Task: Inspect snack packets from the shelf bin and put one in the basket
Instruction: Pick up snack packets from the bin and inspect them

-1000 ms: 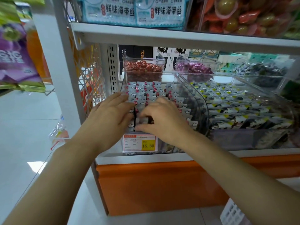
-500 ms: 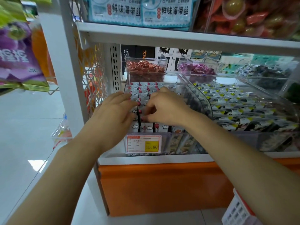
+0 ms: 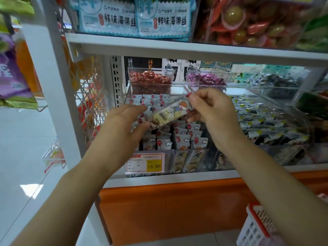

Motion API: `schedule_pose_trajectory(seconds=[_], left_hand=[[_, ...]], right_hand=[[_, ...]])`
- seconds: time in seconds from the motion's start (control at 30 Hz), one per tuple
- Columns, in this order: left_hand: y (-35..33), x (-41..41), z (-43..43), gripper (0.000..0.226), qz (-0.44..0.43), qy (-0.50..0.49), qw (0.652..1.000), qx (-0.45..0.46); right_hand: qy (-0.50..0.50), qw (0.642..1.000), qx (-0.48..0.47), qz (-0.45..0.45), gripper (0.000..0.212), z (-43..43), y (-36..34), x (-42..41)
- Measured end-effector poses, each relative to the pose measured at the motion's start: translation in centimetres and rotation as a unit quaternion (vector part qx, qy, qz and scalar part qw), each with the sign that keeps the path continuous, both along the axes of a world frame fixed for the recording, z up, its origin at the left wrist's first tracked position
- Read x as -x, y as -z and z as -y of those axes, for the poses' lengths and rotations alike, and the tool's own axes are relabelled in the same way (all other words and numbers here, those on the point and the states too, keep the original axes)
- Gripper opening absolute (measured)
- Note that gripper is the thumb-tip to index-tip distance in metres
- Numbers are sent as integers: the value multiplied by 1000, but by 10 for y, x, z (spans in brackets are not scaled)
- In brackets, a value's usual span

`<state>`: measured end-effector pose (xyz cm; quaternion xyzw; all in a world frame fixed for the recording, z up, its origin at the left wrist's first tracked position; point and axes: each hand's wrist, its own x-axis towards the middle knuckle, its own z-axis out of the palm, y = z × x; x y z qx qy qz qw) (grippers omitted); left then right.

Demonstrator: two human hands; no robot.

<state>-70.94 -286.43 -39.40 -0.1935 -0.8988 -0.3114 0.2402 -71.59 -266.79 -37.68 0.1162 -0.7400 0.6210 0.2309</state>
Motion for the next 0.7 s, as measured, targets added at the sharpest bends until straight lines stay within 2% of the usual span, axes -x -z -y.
schedule_pose_trajectory(seconds=[0.13,0.23,0.3,0.43,0.57,0.7], left_hand=[[1,-2,-13,38,55,40,995,-77],[0,-3,-17,23,102,63,978,-170],[0,-5,-22,13,152,78,951,-258],[-1,-3,-29,12,239,99,879,-401],[-2,0,-34,14,281,108,830,-470],[-4,1,-38,19,311,108,776,-538]], right_hand=[[-41,989,128,67,13,-16,9,-12],[-73,973,190,107,9,-24,16,-19],[-93,963,212,139,11,-30,18,-21],[-110,952,210,195,17,-35,16,-23],[-130,939,221,230,10,-35,16,-22],[-145,911,298,247,13,-36,16,-18]])
